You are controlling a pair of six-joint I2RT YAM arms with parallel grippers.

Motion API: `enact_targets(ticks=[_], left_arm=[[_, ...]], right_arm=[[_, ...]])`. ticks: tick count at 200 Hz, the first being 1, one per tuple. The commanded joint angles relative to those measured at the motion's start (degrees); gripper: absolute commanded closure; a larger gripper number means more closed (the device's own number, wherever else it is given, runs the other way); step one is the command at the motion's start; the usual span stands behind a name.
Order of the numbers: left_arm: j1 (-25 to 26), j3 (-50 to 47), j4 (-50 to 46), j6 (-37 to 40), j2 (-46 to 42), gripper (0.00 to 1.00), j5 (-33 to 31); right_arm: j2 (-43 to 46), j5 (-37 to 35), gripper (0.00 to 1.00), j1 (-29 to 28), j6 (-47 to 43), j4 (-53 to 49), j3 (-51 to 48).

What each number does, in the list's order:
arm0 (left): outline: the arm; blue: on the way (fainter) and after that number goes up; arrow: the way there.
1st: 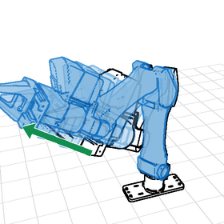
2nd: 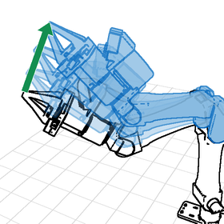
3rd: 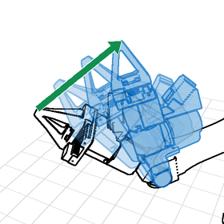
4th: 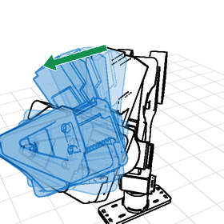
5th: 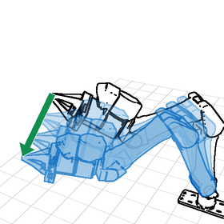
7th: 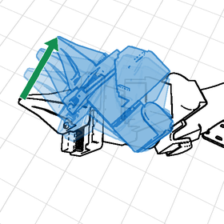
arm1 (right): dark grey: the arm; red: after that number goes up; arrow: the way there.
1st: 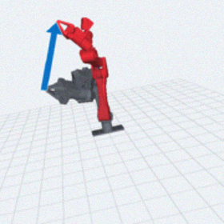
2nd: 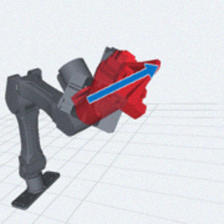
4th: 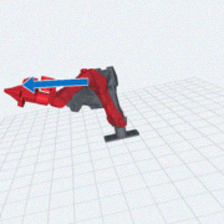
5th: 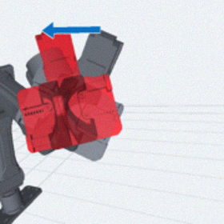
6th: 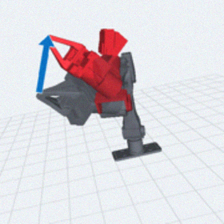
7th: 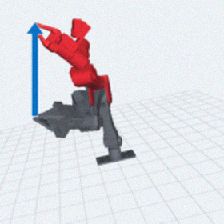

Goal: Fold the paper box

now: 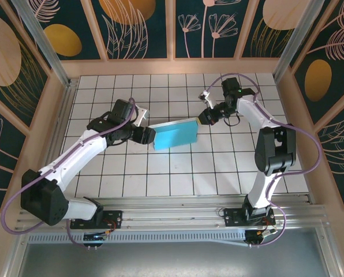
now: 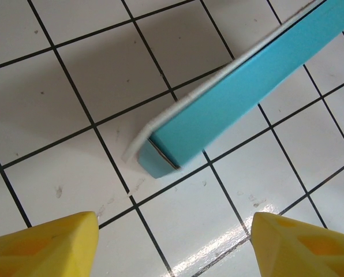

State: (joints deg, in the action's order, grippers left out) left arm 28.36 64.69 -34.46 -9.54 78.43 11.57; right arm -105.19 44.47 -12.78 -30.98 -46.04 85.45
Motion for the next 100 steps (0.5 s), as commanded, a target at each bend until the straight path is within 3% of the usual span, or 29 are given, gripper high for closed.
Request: enact_targets(ticks=[1, 32, 62, 100], left_arm=[[-0.67, 2.26, 1.1, -1.35, 1.46, 0.3, 0.89], [-0.72, 2.64, 1.06, -1.75, 3.0, 0.31, 0.44], [-1.41, 3.96, 1.01, -1.25, 3.95, 0.32, -8.42], [-4.39, 7.95, 2.24, 7.79, 7.01, 0.27, -1.78]], right_arm=[[2.21, 0.17, 0.89, -0.46, 0.66, -0.19, -0.48], [2.09, 0.07, 0.89, -0.53, 0.91, -0.43, -0.11], [2.31, 0.12, 0.89, -0.83, -0.02, -1.05, -0.22], [4.08, -1.48, 0.9, -1.77, -0.69, 0.1, -1.74]])
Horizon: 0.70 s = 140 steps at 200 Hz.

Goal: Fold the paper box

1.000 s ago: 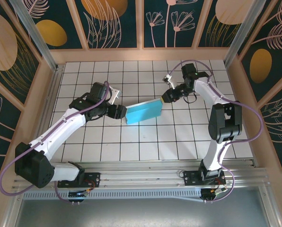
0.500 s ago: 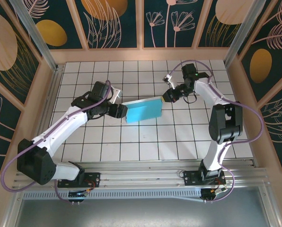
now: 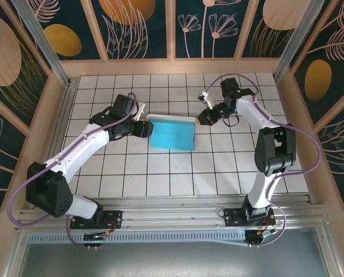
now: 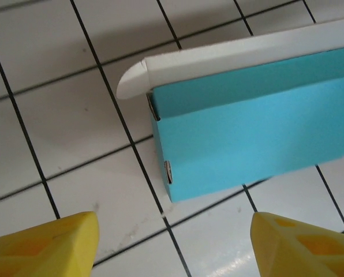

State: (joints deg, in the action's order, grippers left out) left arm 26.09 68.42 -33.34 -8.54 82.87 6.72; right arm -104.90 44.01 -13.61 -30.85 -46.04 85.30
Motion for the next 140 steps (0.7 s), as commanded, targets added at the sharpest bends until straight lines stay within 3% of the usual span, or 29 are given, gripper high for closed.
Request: enact_targets(ticks=[1, 48, 84, 120, 140], left_arm=[[-2.19, 4.41, 1.02, 6.96, 2.74, 0.27, 3.32], [-9.39, 9.38, 0.58, 19.55, 8.01, 0.31, 18.44], [-12.93, 16.38, -8.12, 30.56, 16.63, 0.33, 32.99], [-15.29, 22.44, -15.09, 35.86, 25.54, 0.35, 38.75], [-15.36, 23.71, -15.24, 35.79, 28.0, 0.37, 38.46]], right_arm=[[3.86, -0.98, 0.9, -1.0, -0.86, 0.26, -1.73], [4.93, -0.06, 0.91, -1.41, -4.23, -0.22, -2.06], [5.23, 0.43, 0.92, -1.42, -5.49, -0.8, -2.16], [5.36, 0.74, 0.92, -1.6, -6.06, -1.42, -1.8], [5.28, 0.57, 0.92, -1.58, -6.07, -1.51, -1.63]])
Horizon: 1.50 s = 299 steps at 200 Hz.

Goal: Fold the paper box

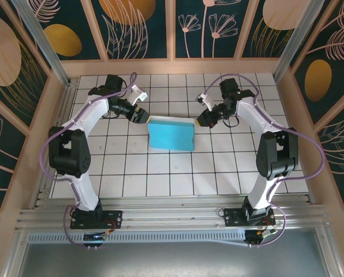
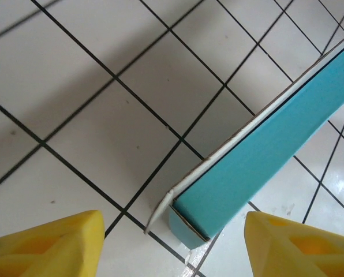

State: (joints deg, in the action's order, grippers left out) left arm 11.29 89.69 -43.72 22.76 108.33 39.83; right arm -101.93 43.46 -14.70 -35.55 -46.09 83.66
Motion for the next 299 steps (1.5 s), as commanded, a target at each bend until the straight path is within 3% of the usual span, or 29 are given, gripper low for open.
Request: enact_targets(ticks=[1, 44, 61, 119, 155, 201, 234, 257, 299], left_arm=[[-0.57, 2.43, -4.78, 4.49, 2.65, 0.37, 5.34], [-0.57, 1.49, -2.83, 3.56, 3.24, 0.46, 7.26], [-0.57, 1.11, -1.99, 2.79, 3.18, 0.54, 6.82], [-0.57, 1.45, -0.96, 1.44, 3.76, 0.68, 4.91], [-0.57, 1.41, 0.61, 0.51, 2.58, 0.65, 3.66], [-0.63, 2.18, -0.59, 0.44, 3.64, 0.85, 4.0], [-0.6, 2.03, -0.42, -0.62, 2.98, 0.88, 5.6], [-0.57, 0.51, 2.91, -6.78, 0.83, 0.88, 6.49], [-0.48, -8.46, 19.13, -21.63, -9.37, 0.87, 5.25]], right_arm=[[2.33, 1.15, 0.92, -0.45, -1.37, -1.51, 0.01], [1.91, 1.2, 0.93, -0.59, -1.06, -1.63, 0.38], [1.74, 1.23, 0.93, -0.68, -1.1, -1.81, 0.48], [1.88, 1.12, 0.94, -0.65, -0.72, -1.9, 0.38], [1.85, 0.96, 0.94, -0.75, -0.64, -1.95, 0.27], [1.61, 0.79, 0.95, -0.76, -0.26, -1.9, 0.33], [1.79, -0.09, 0.95, -0.92, 0.7, -1.28, 0.41], [3.04, -4.58, 0.93, -1.45, 5.71, 3.22, -0.89], [8.34, -15.05, 0.95, -4.56, 13.91, 17.14, -6.53]])
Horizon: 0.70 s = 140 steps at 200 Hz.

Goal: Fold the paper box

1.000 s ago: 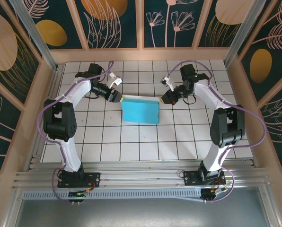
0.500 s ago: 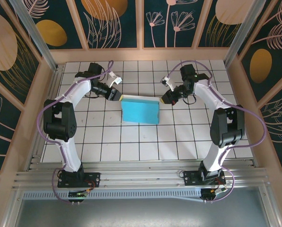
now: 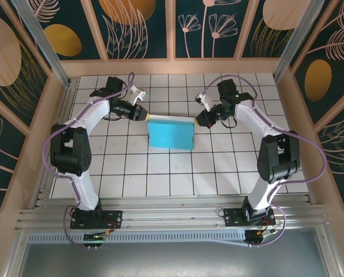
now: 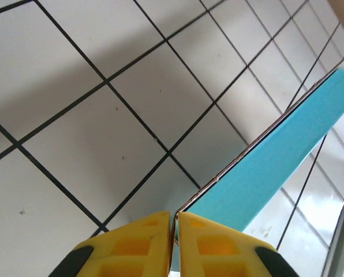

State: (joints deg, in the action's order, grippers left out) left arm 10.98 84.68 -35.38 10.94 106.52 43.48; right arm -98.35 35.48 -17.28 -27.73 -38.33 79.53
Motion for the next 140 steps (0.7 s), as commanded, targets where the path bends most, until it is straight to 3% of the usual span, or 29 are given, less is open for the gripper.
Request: enact_targets(ticks=[1, 27, 72, 102, 140], left_arm=[[-0.17, -3.64, 11.08, -10.11, -7.77, 0.87, 1.47], [0.15, -7.55, 15.12, -14.57, -12.73, 0.9, -0.89], [0.62, -12.69, 15.49, -13.93, -13.68, 0.9, -6.15], [0.87, -14.72, 17.45, -14.56, -12.99, 0.89, -5.78], [2.19, -18.06, 23.62, -20.76, -13.79, 0.89, -4.83]], right_arm=[[4.84, -7.22, 0.95, -2.07, 6.18, 9.57, -2.47], [6.23, -11.52, 0.98, -4.23, 8.95, 14.85, -5.09], [6.76, -12.24, 0.97, -5.31, 10.33, 18.9, -8.26], [6.76, -16.23, 1.0, -6.61, 10.19, 20.47, -8.95], [7.22, -21.87, 1.0, -9.77, 11.42, 24.35, -10.77]])
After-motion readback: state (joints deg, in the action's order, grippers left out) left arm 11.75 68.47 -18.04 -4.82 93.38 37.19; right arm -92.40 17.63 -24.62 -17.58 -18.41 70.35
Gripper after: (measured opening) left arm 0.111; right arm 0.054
